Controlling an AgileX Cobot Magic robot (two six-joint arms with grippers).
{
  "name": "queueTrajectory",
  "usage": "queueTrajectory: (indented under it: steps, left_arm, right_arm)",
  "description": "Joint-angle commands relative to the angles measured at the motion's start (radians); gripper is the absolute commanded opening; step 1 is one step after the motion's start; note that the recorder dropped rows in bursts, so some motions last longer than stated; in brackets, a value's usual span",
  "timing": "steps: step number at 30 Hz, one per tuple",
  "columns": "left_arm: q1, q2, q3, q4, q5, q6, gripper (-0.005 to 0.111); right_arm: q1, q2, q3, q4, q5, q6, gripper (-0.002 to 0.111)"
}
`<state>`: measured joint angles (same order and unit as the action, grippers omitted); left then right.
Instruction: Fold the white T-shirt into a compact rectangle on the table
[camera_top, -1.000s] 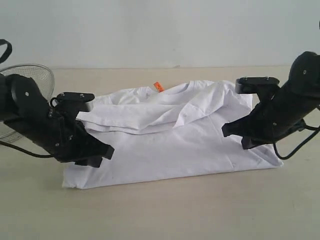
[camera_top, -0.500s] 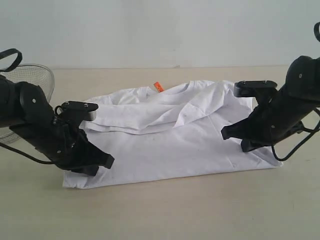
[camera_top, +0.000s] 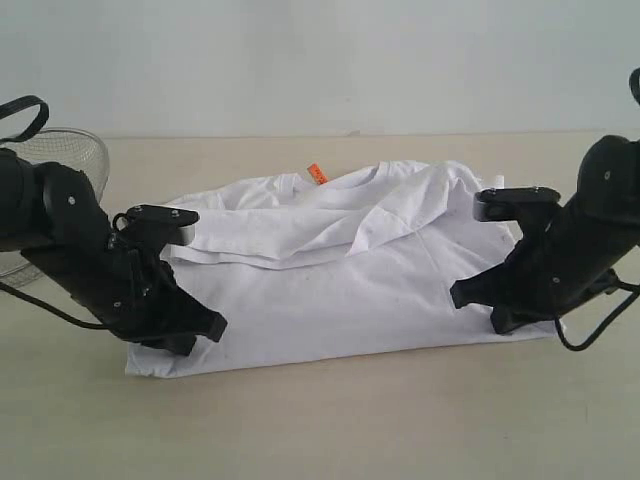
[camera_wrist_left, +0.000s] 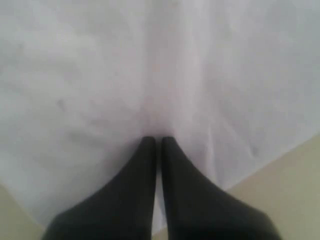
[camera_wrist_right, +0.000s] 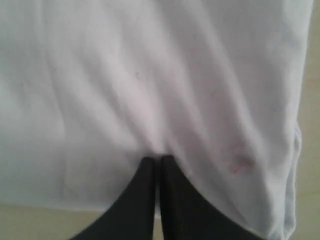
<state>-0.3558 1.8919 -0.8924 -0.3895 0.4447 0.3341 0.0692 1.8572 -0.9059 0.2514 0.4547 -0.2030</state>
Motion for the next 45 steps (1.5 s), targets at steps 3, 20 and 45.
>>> queueTrajectory:
  steps: [3, 20, 45]
  left_arm:
    - [-0.003, 0.045, 0.057, 0.016, 0.022, -0.002, 0.005]
    - [-0.003, -0.019, 0.154, 0.013, 0.000, 0.009, 0.005]
    - [-0.005, -0.203, 0.151, -0.174, -0.022, 0.076, 0.005]
  right_arm:
    - [0.000, 0.005, 0.037, -0.022, 0.039, 0.010, 0.000]
    - [0.000, -0.111, 0.067, -0.133, 0.173, 0.126, 0.000]
    - [0.000, -0.029, 0.045, -0.134, -0.045, 0.114, 0.000]
